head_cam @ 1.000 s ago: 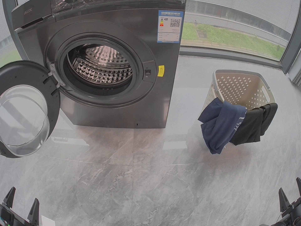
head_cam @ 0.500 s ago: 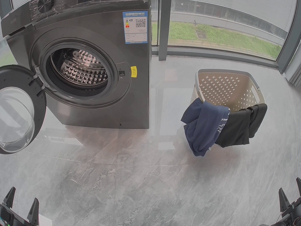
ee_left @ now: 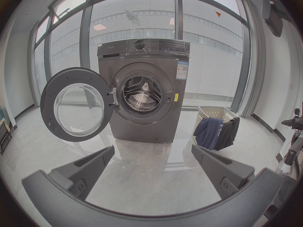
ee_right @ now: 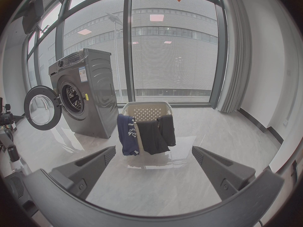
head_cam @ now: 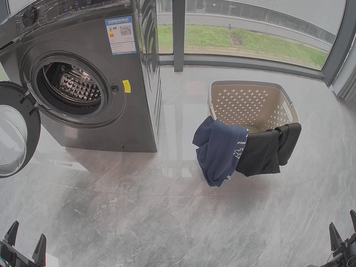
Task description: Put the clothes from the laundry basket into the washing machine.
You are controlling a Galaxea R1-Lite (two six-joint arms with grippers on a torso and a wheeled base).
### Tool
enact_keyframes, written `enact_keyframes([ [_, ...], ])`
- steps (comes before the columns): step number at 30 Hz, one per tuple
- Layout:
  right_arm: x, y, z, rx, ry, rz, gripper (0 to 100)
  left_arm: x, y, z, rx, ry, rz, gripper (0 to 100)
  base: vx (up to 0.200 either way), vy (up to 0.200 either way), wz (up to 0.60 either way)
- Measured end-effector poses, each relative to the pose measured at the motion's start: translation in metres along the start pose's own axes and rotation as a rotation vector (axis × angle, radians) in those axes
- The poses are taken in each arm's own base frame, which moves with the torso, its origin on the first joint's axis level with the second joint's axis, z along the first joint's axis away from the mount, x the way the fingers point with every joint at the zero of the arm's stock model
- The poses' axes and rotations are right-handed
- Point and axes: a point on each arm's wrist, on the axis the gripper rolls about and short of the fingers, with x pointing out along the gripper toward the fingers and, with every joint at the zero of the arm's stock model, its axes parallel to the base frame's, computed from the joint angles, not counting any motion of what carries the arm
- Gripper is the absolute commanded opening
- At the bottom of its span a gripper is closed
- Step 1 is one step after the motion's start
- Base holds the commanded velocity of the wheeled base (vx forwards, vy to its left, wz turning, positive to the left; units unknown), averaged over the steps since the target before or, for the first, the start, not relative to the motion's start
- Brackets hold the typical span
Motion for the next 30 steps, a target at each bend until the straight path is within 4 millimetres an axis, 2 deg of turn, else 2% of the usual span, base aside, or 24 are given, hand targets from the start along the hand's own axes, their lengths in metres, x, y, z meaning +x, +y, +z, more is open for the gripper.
enact_keyframes([
  [15, 0.0001, 0.0001, 0.0002, 0.0, -0.001, 0.001, 100, 0.0, 0.0001, -0.0002, -0.014, 0.001, 0.005, 100, 0.0, 0.0, 0.0],
  [27, 0.0001, 0.0003, 0.0001, -0.003, 0.0, 0.009, 100, 0.0, 0.0001, -0.0002, -0.016, 0.001, 0.006, 100, 0.2, 0.0, 0.0],
  [30, 0.0, 0.0003, 0.0002, -0.003, -0.001, 0.011, 100, 0.0, 0.0001, -0.0001, -0.016, 0.001, 0.006, 100, 0.0, 0.0, 0.0],
])
